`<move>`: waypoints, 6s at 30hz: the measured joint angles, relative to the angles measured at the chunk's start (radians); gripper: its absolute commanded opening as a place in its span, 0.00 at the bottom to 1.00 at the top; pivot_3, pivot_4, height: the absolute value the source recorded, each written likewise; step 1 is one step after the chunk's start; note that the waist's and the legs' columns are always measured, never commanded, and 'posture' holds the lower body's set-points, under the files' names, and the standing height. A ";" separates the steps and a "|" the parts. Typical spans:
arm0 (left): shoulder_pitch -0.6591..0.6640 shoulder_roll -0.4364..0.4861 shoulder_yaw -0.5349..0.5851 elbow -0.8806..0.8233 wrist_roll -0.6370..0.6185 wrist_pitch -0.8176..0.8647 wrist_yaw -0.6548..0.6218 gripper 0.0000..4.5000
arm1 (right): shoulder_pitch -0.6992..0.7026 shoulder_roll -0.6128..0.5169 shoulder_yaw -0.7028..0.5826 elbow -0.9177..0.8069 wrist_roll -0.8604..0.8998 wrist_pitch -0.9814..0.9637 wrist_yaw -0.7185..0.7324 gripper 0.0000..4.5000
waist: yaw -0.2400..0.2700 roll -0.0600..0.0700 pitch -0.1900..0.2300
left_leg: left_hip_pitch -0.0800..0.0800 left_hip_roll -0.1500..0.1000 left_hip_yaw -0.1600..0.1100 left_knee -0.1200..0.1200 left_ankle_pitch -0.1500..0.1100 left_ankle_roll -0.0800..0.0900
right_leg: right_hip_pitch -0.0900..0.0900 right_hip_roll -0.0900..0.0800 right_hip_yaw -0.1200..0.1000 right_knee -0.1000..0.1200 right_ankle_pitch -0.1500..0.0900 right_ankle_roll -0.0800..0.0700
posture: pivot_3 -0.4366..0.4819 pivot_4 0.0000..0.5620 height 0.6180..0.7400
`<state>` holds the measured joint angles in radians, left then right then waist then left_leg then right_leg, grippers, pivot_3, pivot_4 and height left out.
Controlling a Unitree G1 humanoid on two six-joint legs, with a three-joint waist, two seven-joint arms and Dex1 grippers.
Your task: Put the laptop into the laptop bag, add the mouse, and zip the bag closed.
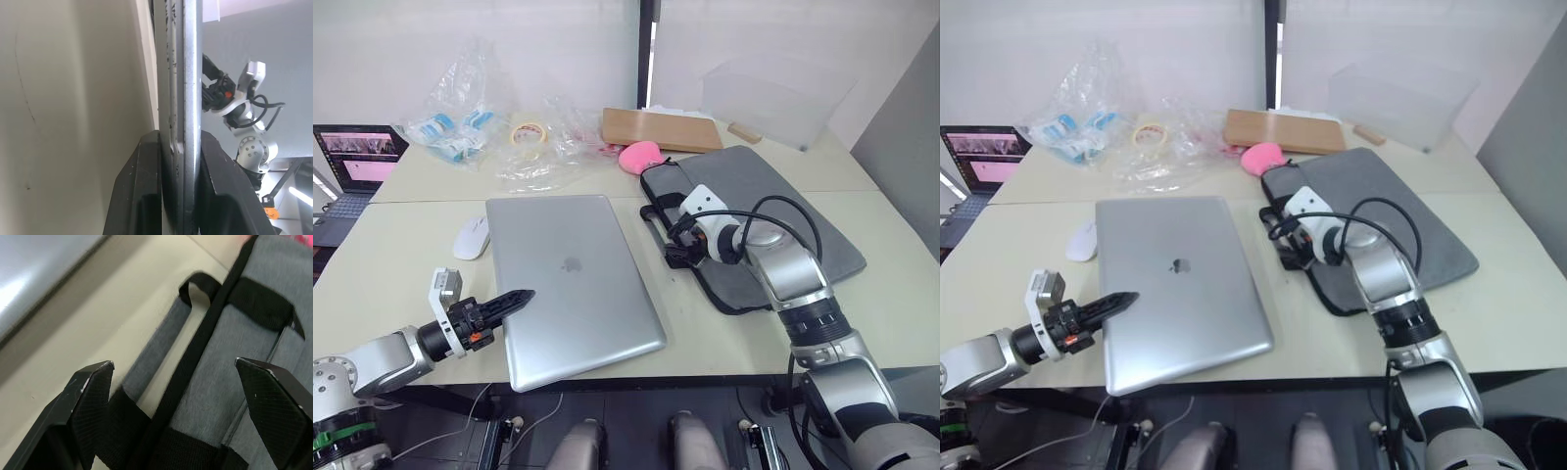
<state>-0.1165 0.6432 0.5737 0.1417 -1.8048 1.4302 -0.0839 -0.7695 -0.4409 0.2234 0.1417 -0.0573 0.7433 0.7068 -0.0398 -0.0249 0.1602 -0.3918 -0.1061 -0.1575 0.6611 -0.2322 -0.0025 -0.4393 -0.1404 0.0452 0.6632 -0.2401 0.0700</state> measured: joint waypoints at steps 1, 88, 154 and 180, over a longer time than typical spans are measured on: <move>0.015 0.011 -0.019 -0.006 -0.029 -0.023 0.016 0.07 | 0.000 0.000 0.000 0.011 -0.001 0.000 -0.003 0.93 | 0.000 0.000 0.000 | 0.000 0.000 0.000 0.000 0.000 0.000 | 0.000 0.001 0.000 0.000 0.000 0.000 | 0.48 0.27 1.00; -0.233 -0.062 -0.196 0.187 -0.088 -0.063 0.099 0.07 | -0.058 -0.007 -0.297 -0.120 0.439 0.494 -0.134 0.01 | 0.004 0.000 0.000 | -0.003 0.002 0.001 -0.002 0.000 0.000 | -0.002 0.004 0.002 -0.007 0.001 0.000 | 0.48 0.27 1.00; -0.830 -0.733 -0.302 0.649 0.749 -0.513 -0.065 0.07 | -0.080 0.137 -0.473 -0.271 0.590 0.693 -0.385 0.01 | 0.028 0.000 0.001 | -0.019 -0.001 0.017 0.004 0.005 -0.006 | -0.016 0.003 0.006 -0.006 0.009 0.005 | 0.48 0.27 1.00; -0.704 -0.709 -0.217 0.410 0.859 -0.337 -0.098 0.49 | -0.076 0.114 -0.451 -0.227 0.591 0.635 -0.374 0.00 | 0.021 0.000 0.001 | -0.017 0.001 0.019 0.004 0.003 -0.002 | -0.016 0.004 0.010 -0.004 0.009 0.005 | 0.48 0.27 1.00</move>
<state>-0.8206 -0.0662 0.3570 0.5514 -0.9453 1.0936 -0.1824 -0.8454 -0.3265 -0.2275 -0.0855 0.5341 1.3783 0.3329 -0.0189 -0.0250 0.1607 -0.4084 -0.1056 -0.1389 0.6653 -0.2296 -0.0040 -0.4552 -0.1366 0.0555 0.6588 -0.2310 0.0751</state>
